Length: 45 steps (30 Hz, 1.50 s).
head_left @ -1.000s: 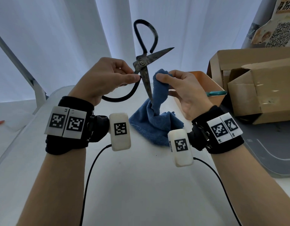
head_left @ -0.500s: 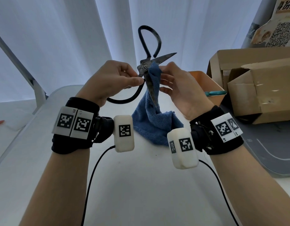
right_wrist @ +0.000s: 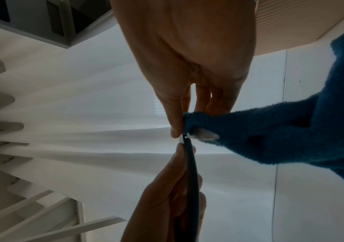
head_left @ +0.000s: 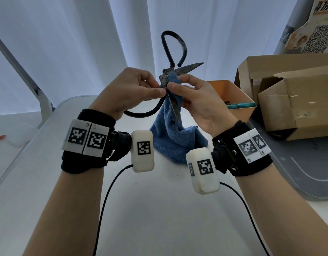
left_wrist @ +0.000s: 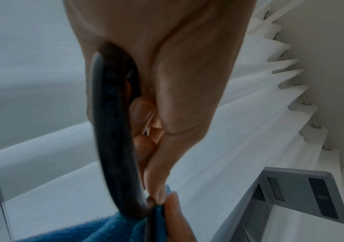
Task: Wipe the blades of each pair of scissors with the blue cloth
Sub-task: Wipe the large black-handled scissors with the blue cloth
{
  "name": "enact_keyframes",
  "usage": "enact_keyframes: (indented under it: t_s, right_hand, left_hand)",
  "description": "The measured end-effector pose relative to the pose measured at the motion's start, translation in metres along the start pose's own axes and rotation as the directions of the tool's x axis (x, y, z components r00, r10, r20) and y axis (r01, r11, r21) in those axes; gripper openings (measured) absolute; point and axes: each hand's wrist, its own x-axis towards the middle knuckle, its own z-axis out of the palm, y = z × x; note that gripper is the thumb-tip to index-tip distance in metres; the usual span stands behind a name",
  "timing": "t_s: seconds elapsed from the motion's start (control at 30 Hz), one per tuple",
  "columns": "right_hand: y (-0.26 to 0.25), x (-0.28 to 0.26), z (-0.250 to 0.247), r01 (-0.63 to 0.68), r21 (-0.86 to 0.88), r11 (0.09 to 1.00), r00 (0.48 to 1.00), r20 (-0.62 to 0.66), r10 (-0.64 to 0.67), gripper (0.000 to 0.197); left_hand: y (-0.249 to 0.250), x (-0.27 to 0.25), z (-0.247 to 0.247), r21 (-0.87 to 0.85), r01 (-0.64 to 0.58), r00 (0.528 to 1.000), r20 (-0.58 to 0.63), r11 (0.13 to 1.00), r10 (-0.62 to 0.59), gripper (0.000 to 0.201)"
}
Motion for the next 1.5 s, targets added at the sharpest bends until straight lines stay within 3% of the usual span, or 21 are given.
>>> enact_keyframes:
  t_s: [0.07, 0.17, 0.23, 0.5, 0.7, 0.83, 1.07, 1.27, 1.37, 1.5]
  right_hand:
    - [-0.001, 0.0, 0.0, -0.003, 0.015, 1.0, 1.0, -0.011, 0.003, 0.008]
    - [-0.002, 0.002, -0.001, -0.053, 0.067, 0.996, 0.996, -0.064, 0.057, 0.027]
    - [-0.004, 0.002, 0.0, -0.074, 0.109, 0.991, 0.994, -0.07, 0.082, 0.02]
    - [-0.006, 0.001, -0.007, -0.203, 0.26, 0.944, 0.978, 0.092, 0.185, 0.018]
    - [-0.005, -0.001, -0.01, -0.226, 0.032, 0.974, 0.959, 0.181, 0.216, 0.018]
    - [-0.003, -0.003, -0.008, -0.2, -0.024, 0.98, 0.961, 0.189, 0.201, 0.022]
    - [0.0, 0.002, -0.01, -0.114, -0.088, 0.99, 0.993, -0.018, 0.113, 0.011]
    - [-0.002, 0.005, -0.015, -0.055, -0.247, 0.967, 0.975, -0.221, -0.001, 0.004]
    - [-0.003, 0.005, -0.014, -0.022, -0.3, 0.954, 0.967, -0.249, -0.056, 0.01]
    - [-0.009, 0.003, -0.011, 0.024, -0.208, 0.978, 0.964, -0.255, -0.078, 0.016]
  left_hand:
    - [-0.001, 0.0, -0.001, -0.001, 0.001, 1.0, -0.004, 1.0, -0.001, 0.021]
    - [-0.002, 0.001, -0.002, 0.001, 0.004, 1.0, -0.01, 1.0, -0.004, 0.02]
    - [-0.002, 0.001, -0.003, 0.003, 0.004, 1.0, -0.017, 1.0, -0.004, 0.02]
    - [-0.004, 0.001, -0.007, 0.027, 0.001, 0.999, -0.052, 1.0, 0.0, 0.02]
    - [-0.006, 0.001, -0.01, 0.021, 0.014, 0.998, -0.066, 1.0, -0.013, 0.021]
    - [-0.006, 0.001, -0.01, 0.013, 0.015, 0.998, -0.069, 1.0, -0.014, 0.022]
    - [-0.007, 0.0, -0.012, 0.013, 0.024, 0.997, -0.071, 1.0, -0.023, 0.018]
    - [-0.007, 0.0, -0.015, 0.018, 0.025, 0.997, -0.079, 1.0, -0.023, 0.015]
    - [-0.007, -0.001, -0.015, 0.022, 0.027, 0.997, -0.079, 0.999, -0.025, 0.015]
    - [-0.006, -0.001, -0.015, 0.019, 0.027, 0.996, -0.084, 0.999, -0.025, 0.017]
